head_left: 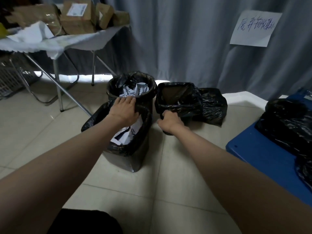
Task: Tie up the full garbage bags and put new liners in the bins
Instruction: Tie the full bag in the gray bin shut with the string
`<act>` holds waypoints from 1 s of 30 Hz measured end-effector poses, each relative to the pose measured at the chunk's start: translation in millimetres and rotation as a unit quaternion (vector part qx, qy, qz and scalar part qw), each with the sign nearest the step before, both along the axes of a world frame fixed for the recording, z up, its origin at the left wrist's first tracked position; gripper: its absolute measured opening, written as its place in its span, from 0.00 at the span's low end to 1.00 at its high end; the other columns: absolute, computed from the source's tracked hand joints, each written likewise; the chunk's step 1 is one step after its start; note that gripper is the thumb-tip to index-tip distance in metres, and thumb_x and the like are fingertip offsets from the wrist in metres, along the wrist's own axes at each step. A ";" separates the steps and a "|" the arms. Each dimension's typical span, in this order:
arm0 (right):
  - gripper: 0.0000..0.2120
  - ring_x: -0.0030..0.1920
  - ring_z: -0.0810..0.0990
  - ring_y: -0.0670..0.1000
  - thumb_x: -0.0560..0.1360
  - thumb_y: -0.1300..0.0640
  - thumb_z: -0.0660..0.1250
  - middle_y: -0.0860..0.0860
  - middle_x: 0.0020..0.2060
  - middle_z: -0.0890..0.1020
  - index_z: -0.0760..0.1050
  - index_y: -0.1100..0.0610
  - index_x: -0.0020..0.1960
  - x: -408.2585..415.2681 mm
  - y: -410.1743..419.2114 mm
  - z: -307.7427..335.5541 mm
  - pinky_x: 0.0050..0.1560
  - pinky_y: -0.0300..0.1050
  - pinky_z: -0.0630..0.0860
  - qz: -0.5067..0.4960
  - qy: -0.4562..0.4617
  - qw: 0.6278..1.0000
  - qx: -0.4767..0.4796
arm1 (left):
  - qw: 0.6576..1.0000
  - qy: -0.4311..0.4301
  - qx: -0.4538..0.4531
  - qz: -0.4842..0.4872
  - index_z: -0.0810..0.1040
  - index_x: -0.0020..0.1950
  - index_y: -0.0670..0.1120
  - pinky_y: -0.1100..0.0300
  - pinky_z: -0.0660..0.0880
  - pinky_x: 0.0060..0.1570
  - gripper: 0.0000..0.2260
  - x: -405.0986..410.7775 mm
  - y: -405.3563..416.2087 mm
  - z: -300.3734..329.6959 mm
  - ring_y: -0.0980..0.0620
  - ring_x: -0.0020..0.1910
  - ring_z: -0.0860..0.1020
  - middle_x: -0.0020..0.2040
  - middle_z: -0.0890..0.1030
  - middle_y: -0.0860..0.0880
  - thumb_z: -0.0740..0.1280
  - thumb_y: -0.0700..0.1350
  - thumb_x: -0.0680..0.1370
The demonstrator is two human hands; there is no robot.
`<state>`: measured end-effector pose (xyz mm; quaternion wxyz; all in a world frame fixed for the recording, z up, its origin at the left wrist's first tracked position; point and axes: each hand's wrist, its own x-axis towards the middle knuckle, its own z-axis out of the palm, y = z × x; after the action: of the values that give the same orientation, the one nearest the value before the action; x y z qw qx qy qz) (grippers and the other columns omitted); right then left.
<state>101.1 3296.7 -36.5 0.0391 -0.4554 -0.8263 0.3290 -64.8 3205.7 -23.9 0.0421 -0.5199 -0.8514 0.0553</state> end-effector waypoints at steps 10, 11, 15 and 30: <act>0.14 0.26 0.81 0.59 0.79 0.57 0.59 0.63 0.53 0.79 0.59 0.62 0.59 -50.9 -65.0 -10.7 0.27 0.49 0.81 -0.022 0.021 0.988 -0.150 | 0.968 -0.101 -0.035 0.228 0.61 0.74 0.39 0.47 0.67 0.66 0.33 -58.8 -84.8 -24.1 0.37 0.69 0.69 0.71 0.68 0.39 0.62 0.60 0.78; 0.14 0.26 0.82 0.59 0.79 0.57 0.59 0.64 0.57 0.78 0.58 0.61 0.59 -53.3 -66.6 -11.8 0.24 0.46 0.79 -0.027 0.024 0.987 -0.156 | 0.966 -0.109 -0.029 0.235 0.62 0.73 0.39 0.47 0.68 0.65 0.32 -59.1 -86.3 -26.4 0.37 0.68 0.69 0.71 0.68 0.39 0.62 0.59 0.78; 0.17 0.48 0.84 0.66 0.79 0.60 0.61 0.60 0.69 0.68 0.58 0.60 0.64 -57.7 -72.3 -14.4 0.26 0.46 0.79 -0.055 0.047 0.983 -0.171 | 0.964 -0.110 -0.014 0.242 0.61 0.73 0.39 0.46 0.68 0.64 0.29 -54.0 -85.1 -28.4 0.37 0.68 0.68 0.70 0.67 0.39 0.63 0.54 0.79; 0.28 0.69 0.71 0.63 0.78 0.59 0.66 0.61 0.69 0.70 0.58 0.63 0.73 12.6 -44.9 -17.0 0.63 0.51 0.72 -0.068 -0.035 0.995 -0.058 | 0.973 -0.115 -0.049 0.193 0.69 0.70 0.42 0.47 0.71 0.60 0.23 -0.9 -67.6 -11.9 0.38 0.64 0.72 0.65 0.68 0.41 0.64 0.50 0.78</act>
<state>113.7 3251.9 -53.5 0.0061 -0.5233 -0.7739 0.3568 -65.6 3138.1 -35.9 -0.0927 -0.3505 -0.9309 0.0439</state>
